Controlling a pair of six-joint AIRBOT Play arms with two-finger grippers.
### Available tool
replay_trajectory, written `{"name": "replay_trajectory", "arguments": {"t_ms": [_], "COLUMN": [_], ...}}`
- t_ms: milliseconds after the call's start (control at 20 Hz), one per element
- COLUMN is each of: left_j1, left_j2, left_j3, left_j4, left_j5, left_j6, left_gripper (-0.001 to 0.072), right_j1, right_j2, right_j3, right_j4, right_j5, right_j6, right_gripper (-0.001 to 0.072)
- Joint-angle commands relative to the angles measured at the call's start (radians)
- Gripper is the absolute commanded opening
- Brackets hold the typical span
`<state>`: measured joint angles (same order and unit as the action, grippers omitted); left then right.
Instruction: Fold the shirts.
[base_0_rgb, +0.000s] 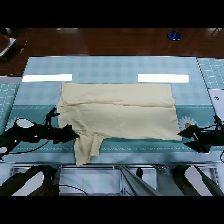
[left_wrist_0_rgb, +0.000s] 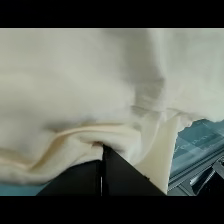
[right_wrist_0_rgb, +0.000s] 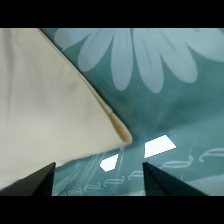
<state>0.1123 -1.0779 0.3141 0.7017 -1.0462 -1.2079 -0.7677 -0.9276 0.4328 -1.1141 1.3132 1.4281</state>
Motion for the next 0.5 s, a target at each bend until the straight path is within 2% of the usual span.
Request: {"name": "replay_trajectory", "arguments": {"t_ms": [0, 300, 450], "left_j1": [-0.001, -0.001, -0.001], "left_j2": [0.000, 0.000, 0.000], "left_j3": [0.000, -0.001, 0.000], "left_j4": [-0.015, -0.015, -0.015], "left_j5": [-0.006, -0.007, -0.007], "left_j6": [0.023, 0.023, 0.023], "left_gripper": [0.0031, 0.0031, 0.0031], "right_j1": [-0.003, -0.003, -0.003], "right_j2": [0.000, -0.082, -0.156], "right_j3": [-0.021, -0.021, -0.021], "right_j4": [0.009, 0.024, 0.137], "right_j5": [-0.048, -0.055, -0.082], "right_j6": [-0.011, -0.013, -0.066], "right_gripper": [0.0622, 0.0622, 0.0622]}}
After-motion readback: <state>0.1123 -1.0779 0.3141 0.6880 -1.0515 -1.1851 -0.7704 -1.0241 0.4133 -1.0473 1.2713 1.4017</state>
